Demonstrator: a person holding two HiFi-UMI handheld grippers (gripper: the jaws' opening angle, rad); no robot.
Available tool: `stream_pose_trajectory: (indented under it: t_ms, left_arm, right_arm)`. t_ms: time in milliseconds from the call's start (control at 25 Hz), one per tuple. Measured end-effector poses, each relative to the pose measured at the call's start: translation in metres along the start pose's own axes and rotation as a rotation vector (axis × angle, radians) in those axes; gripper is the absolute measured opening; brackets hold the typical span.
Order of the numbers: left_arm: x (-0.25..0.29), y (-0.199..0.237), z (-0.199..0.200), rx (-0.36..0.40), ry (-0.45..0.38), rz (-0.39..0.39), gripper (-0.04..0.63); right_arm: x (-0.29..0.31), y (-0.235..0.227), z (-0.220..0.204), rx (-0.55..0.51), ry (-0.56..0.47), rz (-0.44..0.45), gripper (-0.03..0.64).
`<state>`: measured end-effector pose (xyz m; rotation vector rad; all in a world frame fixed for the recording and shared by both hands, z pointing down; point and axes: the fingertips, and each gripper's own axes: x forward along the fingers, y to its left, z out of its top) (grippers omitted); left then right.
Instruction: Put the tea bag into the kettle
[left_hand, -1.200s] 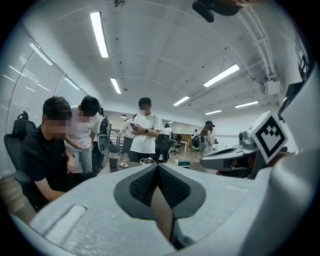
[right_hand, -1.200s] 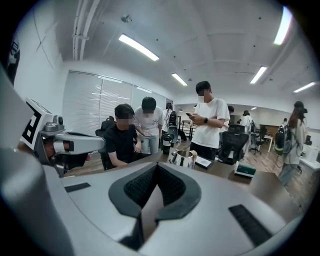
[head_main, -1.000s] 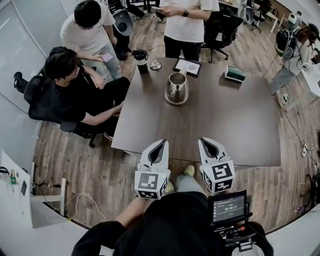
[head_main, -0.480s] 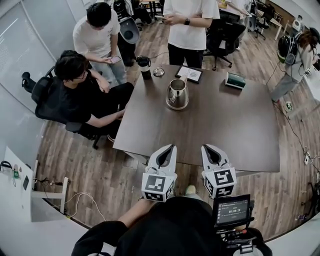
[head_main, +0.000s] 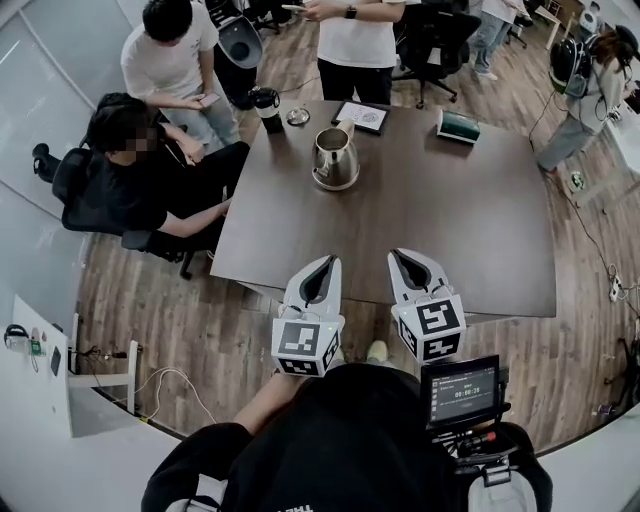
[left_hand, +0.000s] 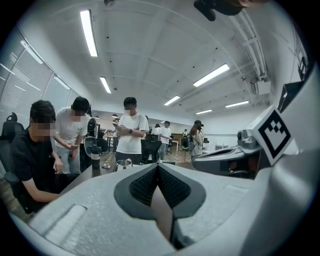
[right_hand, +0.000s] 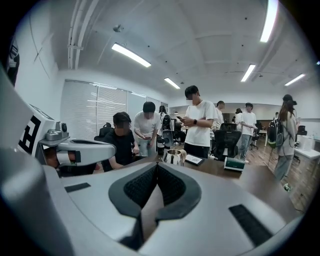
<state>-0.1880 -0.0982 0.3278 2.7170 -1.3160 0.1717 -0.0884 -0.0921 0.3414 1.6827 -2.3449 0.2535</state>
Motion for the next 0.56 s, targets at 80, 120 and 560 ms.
stream_pose_trajectory:
  t_ms: [80, 120, 560]
  left_arm:
    - [0.005, -0.007, 0.000, 0.006, 0.003, -0.009, 0.003]
    - [0.007, -0.010, 0.000, 0.009, 0.004, -0.012, 0.002]
    - [0.030, -0.019, 0.002, 0.026, 0.004, -0.039, 0.002]
  right_arm:
    - [-0.002, -0.008, -0.002, 0.007, -0.002, -0.006, 0.006]
    - [-0.003, -0.011, -0.003, 0.010, -0.001, -0.008, 0.006]
    - [0.003, -0.027, -0.010, 0.021, 0.006, -0.016, 0.006]
